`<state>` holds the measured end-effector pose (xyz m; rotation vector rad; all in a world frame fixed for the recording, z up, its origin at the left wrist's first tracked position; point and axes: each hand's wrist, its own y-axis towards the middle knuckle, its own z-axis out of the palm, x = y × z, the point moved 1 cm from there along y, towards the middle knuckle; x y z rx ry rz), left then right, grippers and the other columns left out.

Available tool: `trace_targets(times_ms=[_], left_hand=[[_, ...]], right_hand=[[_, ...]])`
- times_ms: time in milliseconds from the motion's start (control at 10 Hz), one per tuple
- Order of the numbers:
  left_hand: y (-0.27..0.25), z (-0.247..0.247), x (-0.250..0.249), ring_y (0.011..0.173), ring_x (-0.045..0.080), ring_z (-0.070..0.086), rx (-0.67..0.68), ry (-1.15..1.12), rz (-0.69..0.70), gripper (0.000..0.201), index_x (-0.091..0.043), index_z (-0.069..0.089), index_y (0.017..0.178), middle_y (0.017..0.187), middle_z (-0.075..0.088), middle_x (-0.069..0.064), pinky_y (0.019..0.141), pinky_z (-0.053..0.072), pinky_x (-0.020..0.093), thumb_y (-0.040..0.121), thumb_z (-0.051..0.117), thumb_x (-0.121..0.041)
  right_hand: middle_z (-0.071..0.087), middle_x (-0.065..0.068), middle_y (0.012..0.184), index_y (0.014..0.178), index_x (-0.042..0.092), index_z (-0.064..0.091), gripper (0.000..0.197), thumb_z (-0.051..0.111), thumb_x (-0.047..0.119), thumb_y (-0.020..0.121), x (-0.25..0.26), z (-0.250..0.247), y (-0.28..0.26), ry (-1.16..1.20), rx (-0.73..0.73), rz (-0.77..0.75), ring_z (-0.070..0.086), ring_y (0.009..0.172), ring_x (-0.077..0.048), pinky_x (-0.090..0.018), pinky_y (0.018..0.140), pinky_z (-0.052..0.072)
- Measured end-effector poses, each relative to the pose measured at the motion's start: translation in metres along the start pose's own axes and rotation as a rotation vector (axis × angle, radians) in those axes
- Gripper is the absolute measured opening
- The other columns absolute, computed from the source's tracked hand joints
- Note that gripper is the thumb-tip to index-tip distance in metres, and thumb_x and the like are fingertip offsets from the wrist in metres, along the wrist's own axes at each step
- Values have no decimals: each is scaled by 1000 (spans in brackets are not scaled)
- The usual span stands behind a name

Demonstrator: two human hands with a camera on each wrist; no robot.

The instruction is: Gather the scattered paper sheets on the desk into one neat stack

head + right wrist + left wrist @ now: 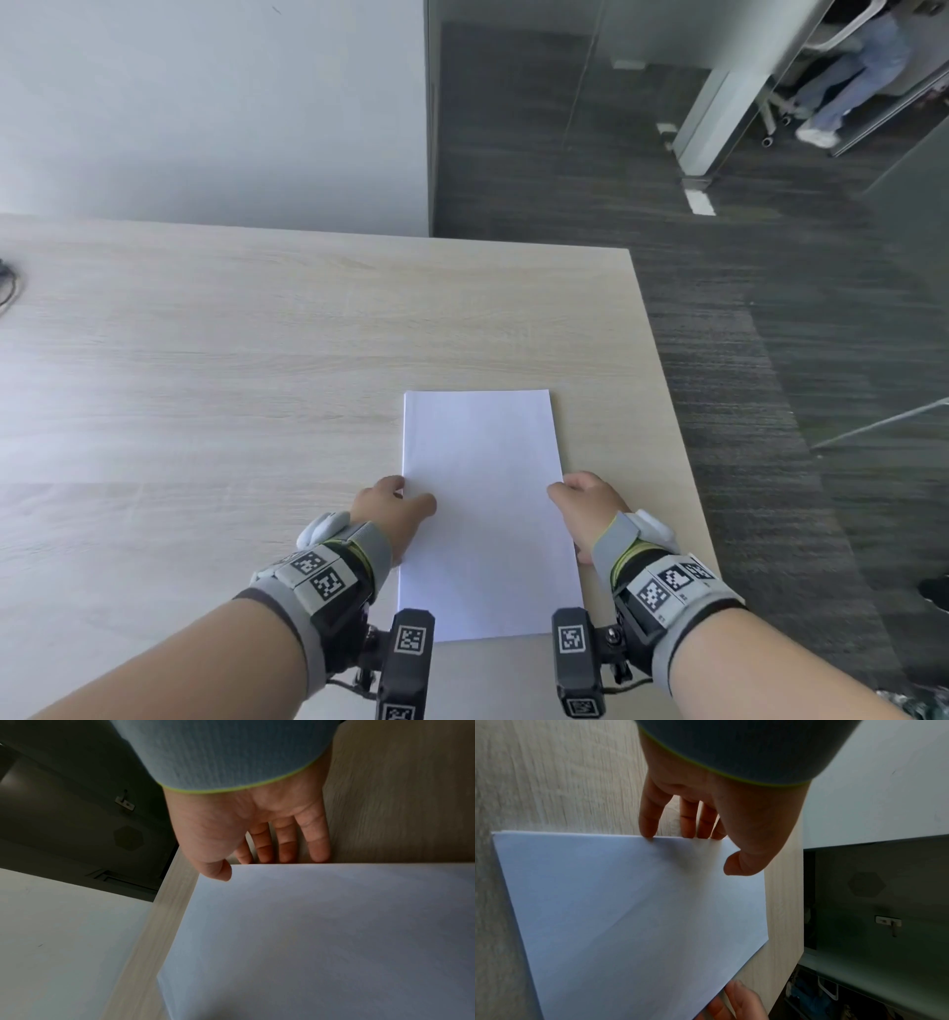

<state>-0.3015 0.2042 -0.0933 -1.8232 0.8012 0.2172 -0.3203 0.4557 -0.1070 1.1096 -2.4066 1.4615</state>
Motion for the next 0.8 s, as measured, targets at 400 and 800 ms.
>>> trace_targets(times_ms=[400, 800], left_hand=[[-22, 14, 28, 101, 25, 63, -33, -49, -63, 70, -20, 58, 137, 118, 64, 7, 89, 60, 44, 70, 58, -41], [-49, -26, 31, 102, 19, 68, 6, -117, 82, 15, -21, 67, 107, 111, 72, 3, 80, 54, 35, 97, 59, -28]], right_hand=[[67, -3, 93, 113, 25, 56, 34, 50, 39, 82, -25, 11, -19, -108, -51, -72, 65, 73, -24, -32, 67, 51], [65, -8, 124, 122, 13, 63, 36, 55, 29, 91, -10, -8, -54, -13, -110, -234, 65, 105, -29, -37, 87, 53]])
